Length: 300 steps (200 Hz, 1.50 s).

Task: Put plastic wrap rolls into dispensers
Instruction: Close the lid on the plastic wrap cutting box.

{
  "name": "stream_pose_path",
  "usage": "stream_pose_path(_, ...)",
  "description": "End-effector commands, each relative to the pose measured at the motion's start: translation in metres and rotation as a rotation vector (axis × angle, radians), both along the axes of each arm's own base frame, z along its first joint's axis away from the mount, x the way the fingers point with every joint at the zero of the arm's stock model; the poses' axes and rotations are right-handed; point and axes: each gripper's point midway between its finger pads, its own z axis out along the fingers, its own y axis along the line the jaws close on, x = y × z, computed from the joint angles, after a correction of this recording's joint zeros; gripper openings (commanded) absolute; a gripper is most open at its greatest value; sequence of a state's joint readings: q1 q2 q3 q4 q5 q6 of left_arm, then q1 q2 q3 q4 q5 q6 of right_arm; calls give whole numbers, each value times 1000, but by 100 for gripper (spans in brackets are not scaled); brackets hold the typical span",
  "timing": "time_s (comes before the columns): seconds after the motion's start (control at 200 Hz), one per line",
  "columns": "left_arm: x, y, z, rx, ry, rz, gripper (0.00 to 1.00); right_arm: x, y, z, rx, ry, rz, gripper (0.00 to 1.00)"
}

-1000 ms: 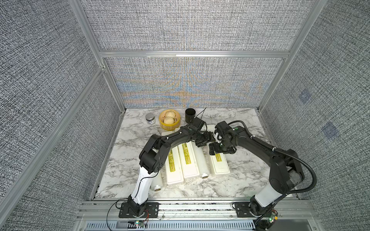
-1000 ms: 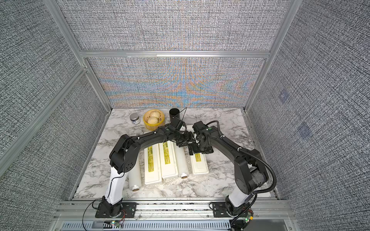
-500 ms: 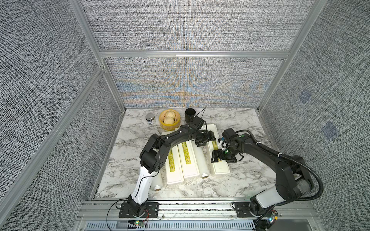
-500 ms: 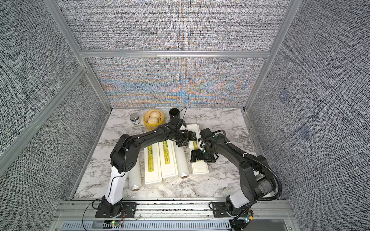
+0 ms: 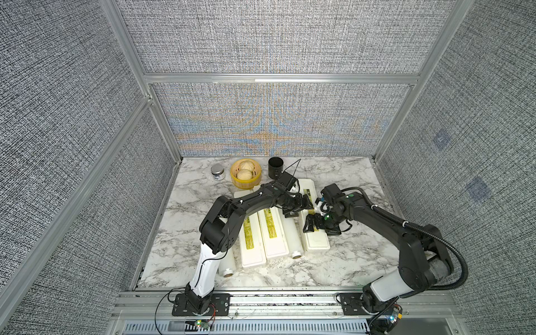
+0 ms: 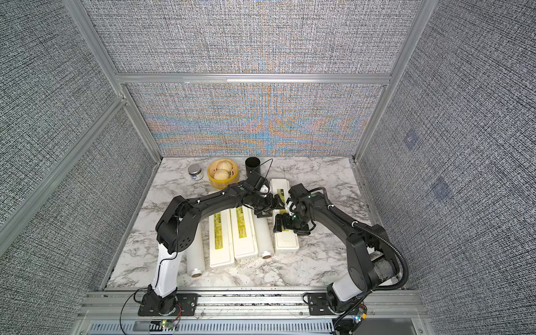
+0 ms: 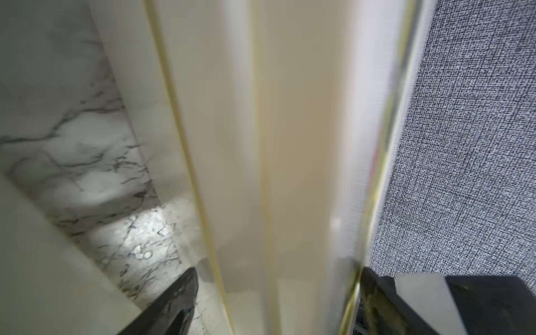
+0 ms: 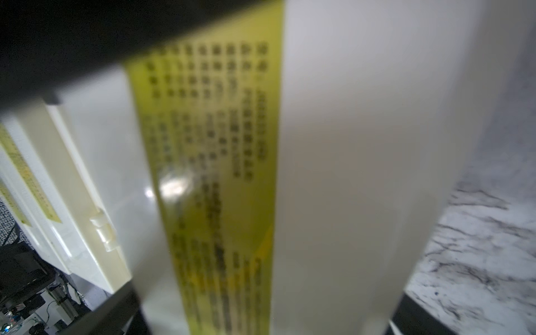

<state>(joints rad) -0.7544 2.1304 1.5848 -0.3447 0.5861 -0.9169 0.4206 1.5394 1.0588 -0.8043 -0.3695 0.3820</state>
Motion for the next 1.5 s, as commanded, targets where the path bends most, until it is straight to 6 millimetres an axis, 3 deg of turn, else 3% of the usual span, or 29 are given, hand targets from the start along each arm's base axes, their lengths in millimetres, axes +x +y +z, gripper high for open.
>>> stream_pose_path(0.0,-5,4,-8,20,21,-5,83,3,3,5,4,-19,9,99)
stream_pose_path(0.21,-1,8,-14,50,12,-1,80,-6,7,-2,12,0,32,99)
stream_pose_path(0.33,-4,15,-22,83,11,-9,79,-13,-3,-7,-39,6,39,99)
stream_pose_path(0.681,-6,40,-52,181,21,-6,75,-17,-15,2,-79,-16,29,99)
stream_pose_path(0.811,-7,41,-55,181,25,2,76,-14,-19,3,-107,-20,6,99)
stream_pose_path(1.016,-8,44,-61,194,32,6,76,-9,-29,21,-160,-73,9,99)
stream_pose_path(1.201,-7,47,-59,190,32,11,76,-13,-38,12,-149,-47,-12,99)
stream_pose_path(1.396,-9,44,-53,152,45,3,76,-9,-14,15,41,-46,-11,96)
stream_pose_path(1.416,-10,42,-52,142,49,2,76,-17,-14,5,47,-13,-9,96)
stream_pose_path(1.496,-14,36,-45,87,68,1,77,-19,-7,-1,95,8,-12,94)
